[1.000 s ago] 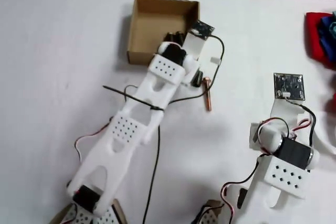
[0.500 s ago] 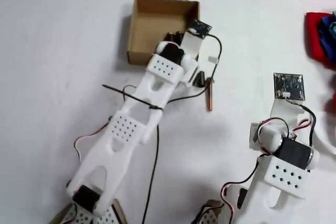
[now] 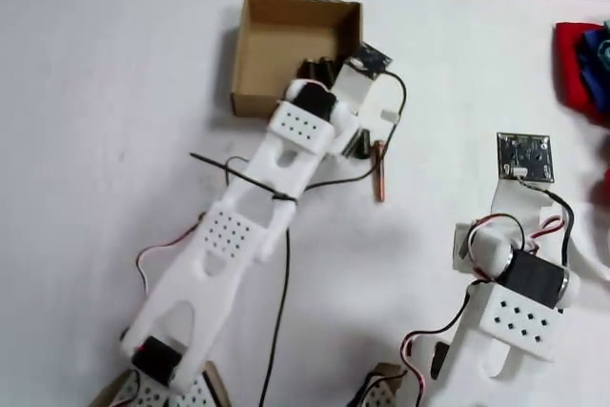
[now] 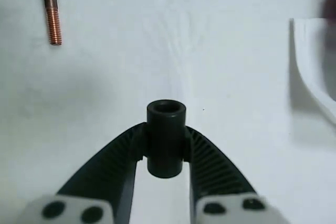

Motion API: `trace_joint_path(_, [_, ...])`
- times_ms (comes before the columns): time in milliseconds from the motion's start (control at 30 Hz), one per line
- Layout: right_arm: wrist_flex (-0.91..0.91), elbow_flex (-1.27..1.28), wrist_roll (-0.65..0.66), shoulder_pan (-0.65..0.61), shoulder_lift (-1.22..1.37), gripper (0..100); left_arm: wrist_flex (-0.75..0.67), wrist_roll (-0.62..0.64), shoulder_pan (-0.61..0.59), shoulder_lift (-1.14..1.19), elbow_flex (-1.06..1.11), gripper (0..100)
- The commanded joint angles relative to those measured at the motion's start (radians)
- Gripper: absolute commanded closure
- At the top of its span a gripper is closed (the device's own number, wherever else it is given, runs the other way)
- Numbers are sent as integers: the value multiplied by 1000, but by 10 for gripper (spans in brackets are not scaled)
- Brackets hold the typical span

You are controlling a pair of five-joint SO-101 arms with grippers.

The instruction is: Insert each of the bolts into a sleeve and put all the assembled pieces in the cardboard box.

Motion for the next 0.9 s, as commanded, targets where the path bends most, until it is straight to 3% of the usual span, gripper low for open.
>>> trace_joint_path(0, [2,-6,-2,7,-22,976,46,-18,-12,-12,-7,965])
trace_joint_path(200, [-2,-6,-2,1,-22,976,270,-23,6,-14,-35,976])
trace_joint_path(433, [-4,-6,0,-1,-22,976,275,-23,-20,-101,97,976])
trace_joint_path(700, [-24,-6,0,1,-22,976,261,-18,-18,-420,601,972])
trace_joint_path(867, [-24,-6,0,1,-22,976,206,-17,-32,-446,657,907])
